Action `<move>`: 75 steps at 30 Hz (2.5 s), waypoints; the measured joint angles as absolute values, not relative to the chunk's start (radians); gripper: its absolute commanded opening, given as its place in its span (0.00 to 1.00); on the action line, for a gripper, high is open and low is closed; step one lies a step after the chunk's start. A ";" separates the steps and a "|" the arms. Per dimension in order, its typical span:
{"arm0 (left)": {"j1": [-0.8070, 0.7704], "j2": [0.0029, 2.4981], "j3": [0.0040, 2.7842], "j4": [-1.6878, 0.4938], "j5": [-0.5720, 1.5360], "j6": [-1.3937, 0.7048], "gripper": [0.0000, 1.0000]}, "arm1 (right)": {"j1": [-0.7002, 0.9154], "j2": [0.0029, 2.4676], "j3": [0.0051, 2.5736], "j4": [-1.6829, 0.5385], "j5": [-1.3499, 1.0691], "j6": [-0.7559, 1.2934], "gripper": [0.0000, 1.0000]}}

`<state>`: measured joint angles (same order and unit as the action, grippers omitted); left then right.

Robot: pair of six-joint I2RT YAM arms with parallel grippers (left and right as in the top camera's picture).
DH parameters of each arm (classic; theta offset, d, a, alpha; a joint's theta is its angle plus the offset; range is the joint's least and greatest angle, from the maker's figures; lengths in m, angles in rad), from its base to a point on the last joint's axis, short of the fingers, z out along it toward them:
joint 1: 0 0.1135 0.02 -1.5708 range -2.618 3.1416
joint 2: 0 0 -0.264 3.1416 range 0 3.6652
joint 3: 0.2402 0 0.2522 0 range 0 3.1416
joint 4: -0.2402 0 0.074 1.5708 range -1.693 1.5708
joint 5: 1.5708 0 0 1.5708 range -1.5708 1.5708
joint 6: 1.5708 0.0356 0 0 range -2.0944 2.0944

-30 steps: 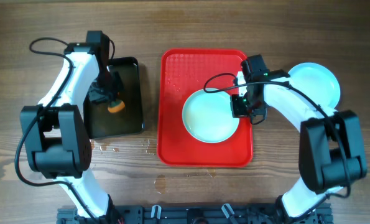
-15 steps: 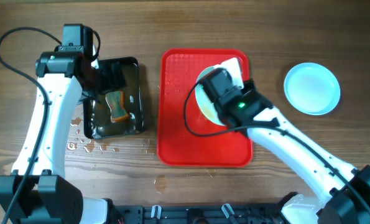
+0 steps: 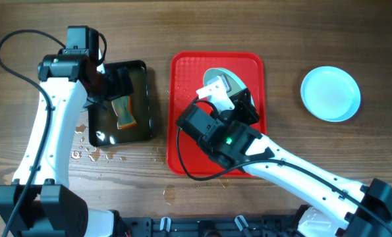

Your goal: Clean dirty plates on tray and stack at the side

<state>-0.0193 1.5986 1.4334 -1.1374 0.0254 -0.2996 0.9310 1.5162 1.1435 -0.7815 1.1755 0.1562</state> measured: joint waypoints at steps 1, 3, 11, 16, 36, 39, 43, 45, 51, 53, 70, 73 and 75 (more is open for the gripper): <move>-0.019 1.599 1.433 -1.137 0.025 -0.300 1.00 | 0.931 1.516 1.143 -0.781 1.187 0.156 0.04; -0.019 1.599 1.433 -1.137 0.025 -0.300 1.00 | 0.931 1.516 1.143 -0.781 1.199 0.152 0.04; -0.019 1.599 1.433 -1.137 0.025 -0.300 1.00 | 0.931 1.516 1.143 -0.781 1.209 0.133 0.04; -0.019 1.599 1.433 -1.137 0.025 -0.300 1.00 | 0.931 1.516 1.143 -0.781 1.209 0.134 0.04; -0.019 1.599 1.433 -1.138 0.026 -0.300 1.00 | 0.575 1.456 1.146 -0.755 0.757 0.261 0.04; -0.019 1.599 1.433 -1.138 0.025 -0.300 1.00 | 0.224 1.439 1.148 -0.751 0.410 0.319 0.04; -0.019 1.599 1.433 -1.138 0.026 -0.300 1.00 | -0.252 1.441 1.148 -0.750 0.031 0.345 0.04; -0.019 1.599 1.433 -1.138 0.026 -0.300 1.00 | -0.414 1.446 1.148 -0.754 -0.047 0.352 0.04; -0.019 1.599 1.433 -1.138 0.028 -0.300 1.00 | -0.657 1.588 1.148 -0.700 -0.119 0.391 0.10; -0.019 1.599 1.433 -1.138 0.028 -0.300 1.00 | -0.653 1.634 1.148 -0.648 -0.143 0.384 0.31; -0.019 1.599 1.433 -1.138 0.028 -0.300 1.00 | -0.046 0.871 1.154 -0.919 -0.584 0.213 1.00; -0.019 1.599 1.433 -1.138 0.028 -0.300 1.00 | 0.019 0.742 1.155 -0.939 -0.591 0.316 1.00; -0.019 1.599 1.433 -1.138 0.028 -0.300 1.00 | 0.019 0.700 1.155 -0.972 -0.577 0.365 1.00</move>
